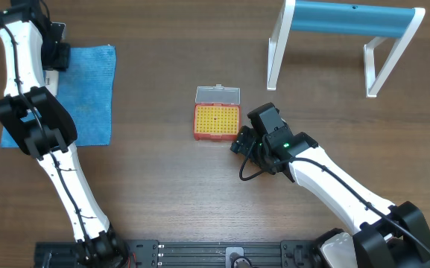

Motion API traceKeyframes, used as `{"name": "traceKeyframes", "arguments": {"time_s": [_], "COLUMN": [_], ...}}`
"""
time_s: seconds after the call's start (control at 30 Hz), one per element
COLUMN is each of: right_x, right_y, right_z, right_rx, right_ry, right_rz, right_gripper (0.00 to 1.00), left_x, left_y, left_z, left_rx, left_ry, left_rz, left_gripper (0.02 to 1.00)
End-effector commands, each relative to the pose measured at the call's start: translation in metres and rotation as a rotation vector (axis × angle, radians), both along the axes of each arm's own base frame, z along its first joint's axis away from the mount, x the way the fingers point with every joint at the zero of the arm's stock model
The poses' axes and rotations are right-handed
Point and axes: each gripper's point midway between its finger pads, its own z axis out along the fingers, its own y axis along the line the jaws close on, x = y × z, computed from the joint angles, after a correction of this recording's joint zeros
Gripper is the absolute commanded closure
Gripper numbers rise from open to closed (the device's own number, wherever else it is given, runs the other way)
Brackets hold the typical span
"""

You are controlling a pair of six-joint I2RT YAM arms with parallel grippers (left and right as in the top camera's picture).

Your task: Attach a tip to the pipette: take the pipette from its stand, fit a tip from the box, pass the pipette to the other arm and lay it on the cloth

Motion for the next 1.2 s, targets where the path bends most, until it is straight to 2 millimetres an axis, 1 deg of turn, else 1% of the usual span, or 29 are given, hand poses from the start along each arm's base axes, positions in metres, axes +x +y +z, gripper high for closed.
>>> {"name": "traceKeyframes", "arguments": {"time_s": [0.03,0.07,0.13,0.17,0.2,0.27,0.3,0.33,0.4,0.47,0.5,0.53,0.57,0.6,0.63,0.67,0.73,0.83,0.87,0.9,0.93,0.97,1.0,1.03,1.07,1.1,1.17,1.2], "right_x": [0.009,0.010,0.013,0.017,0.021,0.027,0.030,0.031,0.032,0.034,0.033,0.031,0.031,0.030,0.030,0.029,0.026,0.021,0.018,0.015,0.012,0.009,0.005,0.003,-0.001,-0.004,-0.009,-0.010], "right_y": [0.000,0.000,-0.001,-0.004,-0.008,-0.016,-0.022,-0.026,-0.036,-0.050,-0.056,-0.060,-0.065,-0.070,-0.071,-0.077,-0.086,-0.104,-0.111,-0.115,-0.118,-0.120,-0.120,-0.120,-0.119,-0.119,-0.116,-0.115], "right_z": [0.009,0.010,0.015,0.021,0.029,0.045,0.057,0.066,0.085,0.105,0.112,0.119,0.126,0.136,0.142,0.153,0.169,0.192,0.199,0.203,0.206,0.207,0.206,0.205,0.202,0.199,0.194,0.196], "right_rx": [0.003,0.004,0.005,-0.002,-0.011,-0.026,-0.039,-0.050,-0.071,-0.131,-0.163,-0.185,-0.216,-0.246,-0.262,-0.306,-0.380,-0.515,-0.558,-0.585,-0.603,-0.616,-0.623,-0.622,-0.617,-0.613,-0.599,-0.589], "right_ry": [-0.029,-0.032,-0.050,-0.067,-0.098,-0.160,-0.207,-0.245,-0.318,-0.415,-0.454,-0.482,-0.520,-0.566,-0.595,-0.651,-0.722,-0.818,-0.846,-0.866,-0.880,-0.894,-0.906,-0.910,-0.915,-0.918,-0.938,-0.956], "right_rz": [-0.027,-0.027,-0.032,-0.044,-0.044,-0.052,-0.056,-0.057,-0.050,-0.013,0.013,0.035,0.046,0.066,0.084,0.117,0.151,0.161,0.155,0.147,0.139,0.143,0.161,0.167,0.172,0.178,0.188,0.185], "right_gripper": [0.161,0.161,0.161,0.161,0.161,0.161,0.161,0.161,0.161,0.159,0.159,0.159,0.159,0.159,0.156,0.159,0.159,0.156,0.159,0.159,0.159,0.156,0.156,0.156,0.154,0.154,0.154,0.156], "left_x": [-0.010,-0.015,-0.024,-0.028,-0.032,-0.033,-0.035,-0.037,-0.046,-0.057,-0.062,-0.066,-0.068,-0.073,-0.076,-0.085,-0.098,-0.123,-0.135,-0.146,-0.157,-0.174,-0.192,-0.203,-0.222,-0.235,-0.273,-0.288], "left_y": [-0.003,-0.006,-0.014,-0.019,-0.023,-0.032,-0.038,-0.043,-0.050,-0.055,-0.062,-0.069,-0.075,-0.081,-0.083,-0.088,-0.094,-0.103,-0.109,-0.115,-0.121,-0.127,-0.133,-0.137,-0.144,-0.148,-0.160,-0.166], "left_z": [-0.005,-0.001,0.013,0.024,0.037,0.062,0.076,0.087,0.110,0.137,0.153,0.166,0.181,0.200,0.212,0.236,0.266,0.304,0.319,0.329,0.338,0.346,0.351,0.353,0.352,0.350,0.336,0.328], "left_rx": [-0.005,-0.012,-0.024,-0.027,-0.028,-0.044,-0.065,-0.083,-0.101,-0.111,-0.141,-0.175,-0.196,-0.207,-0.202,-0.180,-0.155,-0.128,-0.126,-0.131,-0.133,-0.131,-0.125,-0.123,-0.123,-0.125,-0.145,-0.158], "left_ry": [0.050,0.069,0.099,0.108,0.110,0.082,0.060,0.043,0.022,-0.009,-0.043,-0.071,-0.110,-0.159,-0.185,-0.239,-0.307,-0.395,-0.431,-0.458,-0.479,-0.499,-0.513,-0.517,-0.519,-0.518,-0.502,-0.496], "left_rz": [0.013,0.010,0.005,0.000,-0.006,-0.016,-0.021,-0.024,-0.028,-0.026,-0.029,-0.033,-0.027,-0.024,-0.030,-0.040,-0.052,-0.061,-0.061,-0.058,-0.057,-0.055,-0.057,-0.058,-0.057,-0.048,0.006,0.032], "left_gripper": [0.617,0.614,0.610,0.570,0.553,0.472,0.426,0.413,0.389,0.351,0.290,0.248,0.226,0.222,0.220,0.218,0.213,0.211,0.209,0.209,0.209,0.209,0.209,0.209,0.209,0.207,0.205,0.202]}}
